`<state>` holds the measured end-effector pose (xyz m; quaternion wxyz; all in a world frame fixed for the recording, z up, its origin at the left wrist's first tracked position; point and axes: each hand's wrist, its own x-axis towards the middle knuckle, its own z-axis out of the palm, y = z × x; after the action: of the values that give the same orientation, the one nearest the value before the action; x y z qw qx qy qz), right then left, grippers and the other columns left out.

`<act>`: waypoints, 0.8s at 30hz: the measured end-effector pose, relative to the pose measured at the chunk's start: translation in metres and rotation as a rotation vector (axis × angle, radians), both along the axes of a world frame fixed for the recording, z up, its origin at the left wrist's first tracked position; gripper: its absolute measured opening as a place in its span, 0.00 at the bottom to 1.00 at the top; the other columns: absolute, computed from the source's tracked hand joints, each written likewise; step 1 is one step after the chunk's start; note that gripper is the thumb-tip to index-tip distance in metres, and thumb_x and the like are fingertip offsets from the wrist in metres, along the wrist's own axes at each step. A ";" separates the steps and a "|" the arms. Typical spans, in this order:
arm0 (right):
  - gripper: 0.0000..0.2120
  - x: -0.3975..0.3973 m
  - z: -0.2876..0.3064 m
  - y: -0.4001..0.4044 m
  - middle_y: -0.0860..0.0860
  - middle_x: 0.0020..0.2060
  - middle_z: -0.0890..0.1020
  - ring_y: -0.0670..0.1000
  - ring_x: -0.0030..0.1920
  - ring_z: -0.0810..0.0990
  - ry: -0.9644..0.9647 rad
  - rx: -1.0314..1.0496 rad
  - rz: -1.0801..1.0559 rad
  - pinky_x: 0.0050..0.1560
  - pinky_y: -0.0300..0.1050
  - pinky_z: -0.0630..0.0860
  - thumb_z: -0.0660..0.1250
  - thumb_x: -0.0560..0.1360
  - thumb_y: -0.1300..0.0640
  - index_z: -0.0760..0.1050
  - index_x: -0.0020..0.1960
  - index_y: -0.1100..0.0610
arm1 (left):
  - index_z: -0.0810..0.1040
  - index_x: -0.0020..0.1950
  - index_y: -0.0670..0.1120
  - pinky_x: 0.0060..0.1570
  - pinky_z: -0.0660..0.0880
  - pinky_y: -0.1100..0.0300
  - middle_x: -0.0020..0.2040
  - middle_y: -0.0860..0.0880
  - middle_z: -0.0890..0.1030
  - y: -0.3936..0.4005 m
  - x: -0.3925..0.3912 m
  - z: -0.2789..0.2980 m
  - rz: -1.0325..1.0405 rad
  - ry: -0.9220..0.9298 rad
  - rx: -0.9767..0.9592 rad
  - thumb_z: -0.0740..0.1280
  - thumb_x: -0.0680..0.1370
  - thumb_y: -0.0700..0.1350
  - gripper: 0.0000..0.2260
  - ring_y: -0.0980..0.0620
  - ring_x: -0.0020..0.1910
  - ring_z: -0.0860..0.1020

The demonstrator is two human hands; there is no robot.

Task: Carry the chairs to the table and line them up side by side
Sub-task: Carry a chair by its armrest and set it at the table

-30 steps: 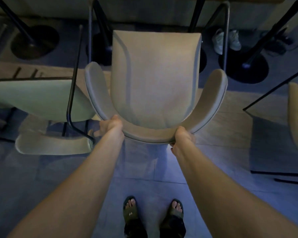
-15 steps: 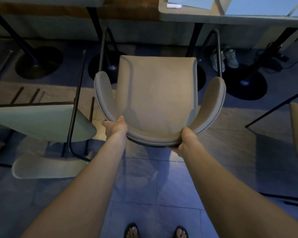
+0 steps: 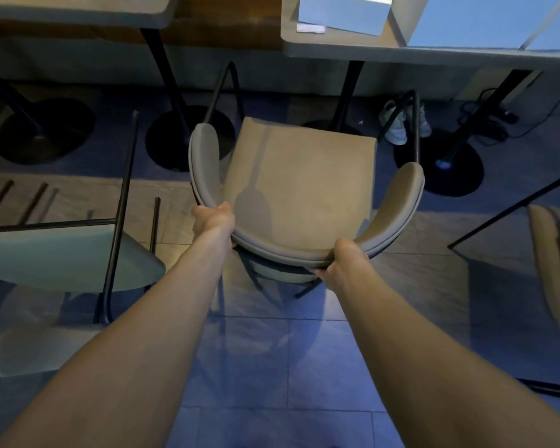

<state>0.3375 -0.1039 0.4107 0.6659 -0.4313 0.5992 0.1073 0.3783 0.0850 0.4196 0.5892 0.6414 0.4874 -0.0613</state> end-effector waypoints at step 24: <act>0.18 0.062 0.016 0.002 0.57 0.64 0.76 0.63 0.59 0.78 0.101 -0.122 0.273 0.15 0.56 0.75 0.62 0.80 0.57 0.68 0.69 0.55 | 0.62 0.70 0.44 0.56 0.78 0.42 0.61 0.39 0.77 0.006 0.040 0.003 -0.010 0.110 0.096 0.62 0.80 0.48 0.20 0.36 0.59 0.77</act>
<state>0.3993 -0.1023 0.4267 0.5866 -0.5424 0.5733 0.1817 0.4184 0.0913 0.4221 0.5296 0.6670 0.5185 -0.0759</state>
